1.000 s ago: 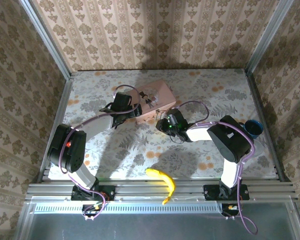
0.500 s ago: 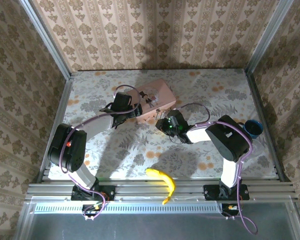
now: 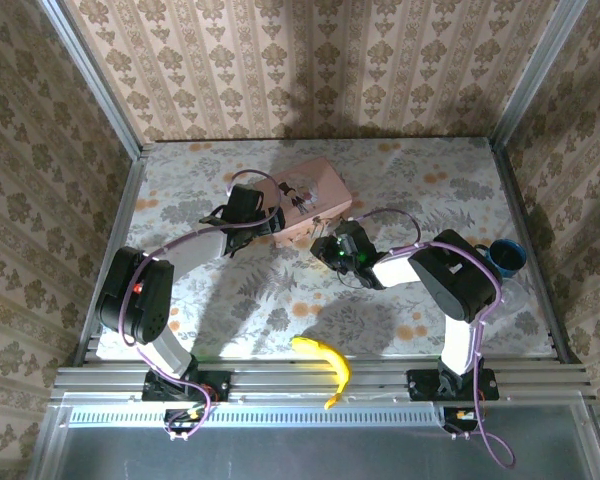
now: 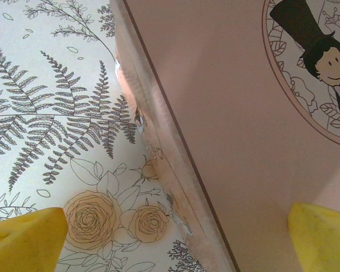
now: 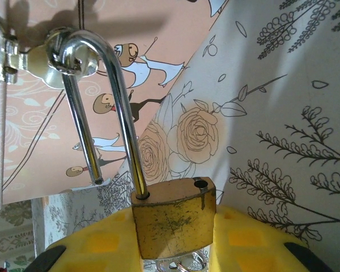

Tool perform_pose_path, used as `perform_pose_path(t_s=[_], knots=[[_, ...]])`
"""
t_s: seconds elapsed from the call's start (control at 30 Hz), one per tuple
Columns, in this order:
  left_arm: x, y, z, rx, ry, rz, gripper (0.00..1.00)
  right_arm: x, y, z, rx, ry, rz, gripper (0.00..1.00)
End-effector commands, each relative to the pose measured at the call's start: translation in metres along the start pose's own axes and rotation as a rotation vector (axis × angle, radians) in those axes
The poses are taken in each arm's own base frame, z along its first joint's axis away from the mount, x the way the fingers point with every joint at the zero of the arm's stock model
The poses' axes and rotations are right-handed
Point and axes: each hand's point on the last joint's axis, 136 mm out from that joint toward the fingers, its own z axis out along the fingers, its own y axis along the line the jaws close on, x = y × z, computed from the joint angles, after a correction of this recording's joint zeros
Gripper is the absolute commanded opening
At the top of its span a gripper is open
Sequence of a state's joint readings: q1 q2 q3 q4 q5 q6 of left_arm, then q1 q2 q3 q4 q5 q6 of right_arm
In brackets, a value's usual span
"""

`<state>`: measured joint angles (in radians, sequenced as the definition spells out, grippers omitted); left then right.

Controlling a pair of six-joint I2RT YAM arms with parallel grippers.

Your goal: Unlock a padlock with a key

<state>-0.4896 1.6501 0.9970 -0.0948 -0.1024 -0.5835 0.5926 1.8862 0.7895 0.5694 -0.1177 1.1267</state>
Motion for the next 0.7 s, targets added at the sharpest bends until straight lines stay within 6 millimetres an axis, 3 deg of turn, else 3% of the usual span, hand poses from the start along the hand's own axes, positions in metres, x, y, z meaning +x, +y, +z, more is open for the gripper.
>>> perform_pose_path(t_s=[0.0, 0.67], knots=[[0.0457, 0.0286, 0.0098, -0.095, 0.156, 0.022, 1.0, -0.0196, -0.0131, 0.0037, 0.034, -0.097, 0.045, 0.0], [0.0518, 0.0338, 0.0099, -0.105, 0.164, 0.016, 1.0, -0.0253, -0.0155, 0.008, 0.001, -0.122, 0.125, 0.0]])
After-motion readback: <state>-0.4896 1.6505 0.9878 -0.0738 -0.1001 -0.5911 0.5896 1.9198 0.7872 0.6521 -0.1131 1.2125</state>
